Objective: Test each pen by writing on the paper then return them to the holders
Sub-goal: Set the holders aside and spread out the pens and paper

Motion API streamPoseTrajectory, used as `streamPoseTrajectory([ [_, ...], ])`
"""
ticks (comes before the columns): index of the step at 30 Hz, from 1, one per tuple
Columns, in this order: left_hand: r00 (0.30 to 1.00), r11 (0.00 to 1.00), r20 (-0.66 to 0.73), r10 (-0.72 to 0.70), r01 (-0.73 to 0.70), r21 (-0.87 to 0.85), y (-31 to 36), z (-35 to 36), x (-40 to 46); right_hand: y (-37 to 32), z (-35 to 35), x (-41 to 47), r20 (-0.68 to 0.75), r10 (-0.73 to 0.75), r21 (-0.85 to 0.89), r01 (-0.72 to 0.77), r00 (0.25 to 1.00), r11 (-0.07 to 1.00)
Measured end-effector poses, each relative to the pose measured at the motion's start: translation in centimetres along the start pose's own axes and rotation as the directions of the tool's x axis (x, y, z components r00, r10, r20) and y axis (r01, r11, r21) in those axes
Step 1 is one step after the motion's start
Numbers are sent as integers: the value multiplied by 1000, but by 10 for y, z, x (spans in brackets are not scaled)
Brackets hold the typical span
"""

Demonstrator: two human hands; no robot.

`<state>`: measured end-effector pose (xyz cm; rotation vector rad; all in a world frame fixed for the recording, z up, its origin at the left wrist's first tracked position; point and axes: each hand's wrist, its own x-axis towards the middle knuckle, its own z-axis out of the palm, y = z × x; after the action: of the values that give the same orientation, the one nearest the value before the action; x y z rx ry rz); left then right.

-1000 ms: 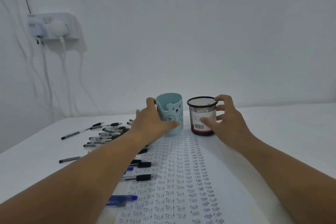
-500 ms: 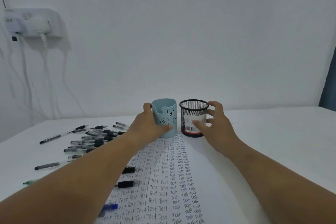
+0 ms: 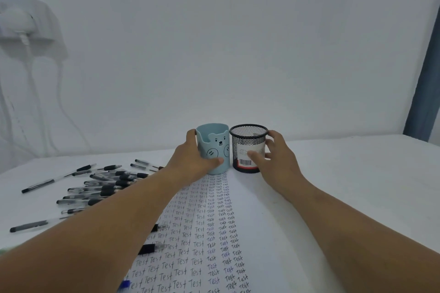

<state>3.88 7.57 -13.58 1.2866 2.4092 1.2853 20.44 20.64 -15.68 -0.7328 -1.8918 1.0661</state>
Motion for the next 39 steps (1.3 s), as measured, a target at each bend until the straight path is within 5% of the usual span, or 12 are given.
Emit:
streamPoseTrajectory([
  [34, 997, 999, 65, -48, 49, -7, -2, 10, 17, 9, -3, 5, 11, 99, -51, -99, 995, 994],
  [39, 994, 997, 80, -78, 77, 17, 0, -1, 7, -7, -3, -5, -103, 50, -80, -58, 993, 995],
])
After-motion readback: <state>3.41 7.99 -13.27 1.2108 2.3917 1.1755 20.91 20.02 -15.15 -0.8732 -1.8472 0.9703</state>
